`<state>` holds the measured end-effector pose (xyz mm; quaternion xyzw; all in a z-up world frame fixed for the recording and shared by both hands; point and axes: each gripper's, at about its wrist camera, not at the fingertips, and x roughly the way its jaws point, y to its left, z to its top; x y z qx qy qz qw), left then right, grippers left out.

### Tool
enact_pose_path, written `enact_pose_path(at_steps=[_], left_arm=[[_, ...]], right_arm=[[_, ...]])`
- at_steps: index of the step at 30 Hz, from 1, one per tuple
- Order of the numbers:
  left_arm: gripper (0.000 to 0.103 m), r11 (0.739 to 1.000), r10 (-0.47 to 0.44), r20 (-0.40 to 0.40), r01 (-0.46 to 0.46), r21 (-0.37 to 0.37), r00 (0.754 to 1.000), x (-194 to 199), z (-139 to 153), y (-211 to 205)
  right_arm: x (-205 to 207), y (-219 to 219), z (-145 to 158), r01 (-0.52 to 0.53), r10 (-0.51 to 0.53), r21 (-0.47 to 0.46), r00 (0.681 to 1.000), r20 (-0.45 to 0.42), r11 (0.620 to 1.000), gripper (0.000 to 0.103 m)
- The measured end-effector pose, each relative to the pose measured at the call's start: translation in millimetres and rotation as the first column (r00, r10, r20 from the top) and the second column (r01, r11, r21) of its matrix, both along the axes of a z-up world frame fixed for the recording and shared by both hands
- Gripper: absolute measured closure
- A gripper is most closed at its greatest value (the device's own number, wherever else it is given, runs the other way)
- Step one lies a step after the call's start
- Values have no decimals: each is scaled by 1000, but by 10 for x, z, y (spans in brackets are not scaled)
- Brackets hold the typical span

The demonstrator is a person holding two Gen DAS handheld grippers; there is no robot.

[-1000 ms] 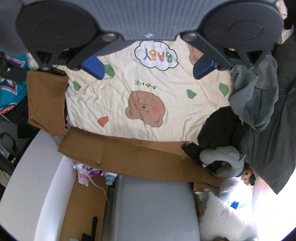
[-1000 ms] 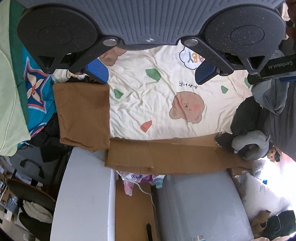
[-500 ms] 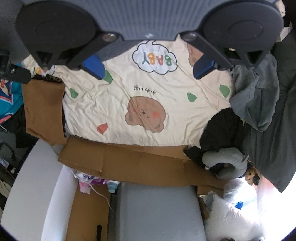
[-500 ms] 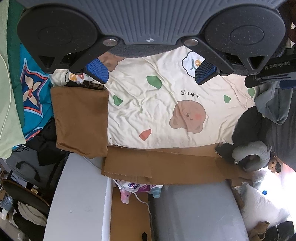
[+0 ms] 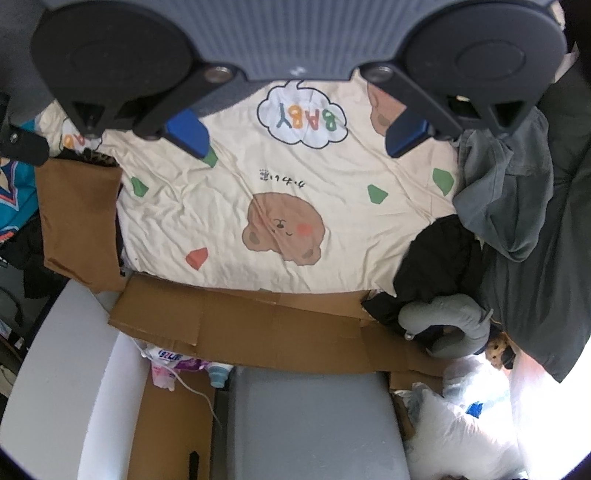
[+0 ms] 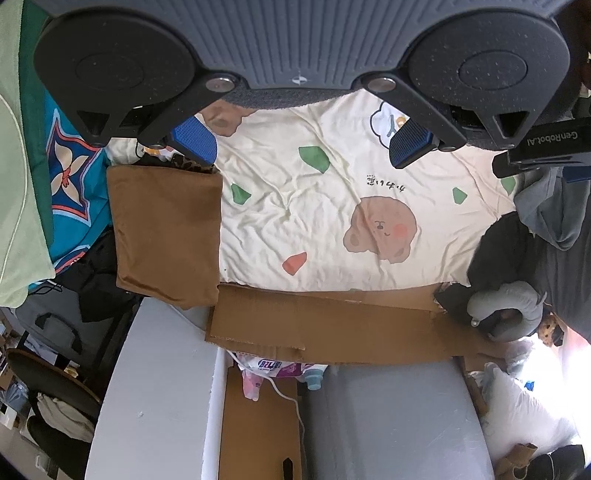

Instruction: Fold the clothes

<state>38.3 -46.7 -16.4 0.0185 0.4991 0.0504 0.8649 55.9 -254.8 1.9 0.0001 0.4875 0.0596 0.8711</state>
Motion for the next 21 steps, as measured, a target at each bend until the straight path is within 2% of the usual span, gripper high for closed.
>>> enact_pose_path(at_steps=[21], left_arm=[[1, 1000, -4, 4, 4, 17, 1000, 9, -4, -23]], right_arm=[[47, -43, -9, -10, 10, 4, 1000, -9, 1000, 1]])
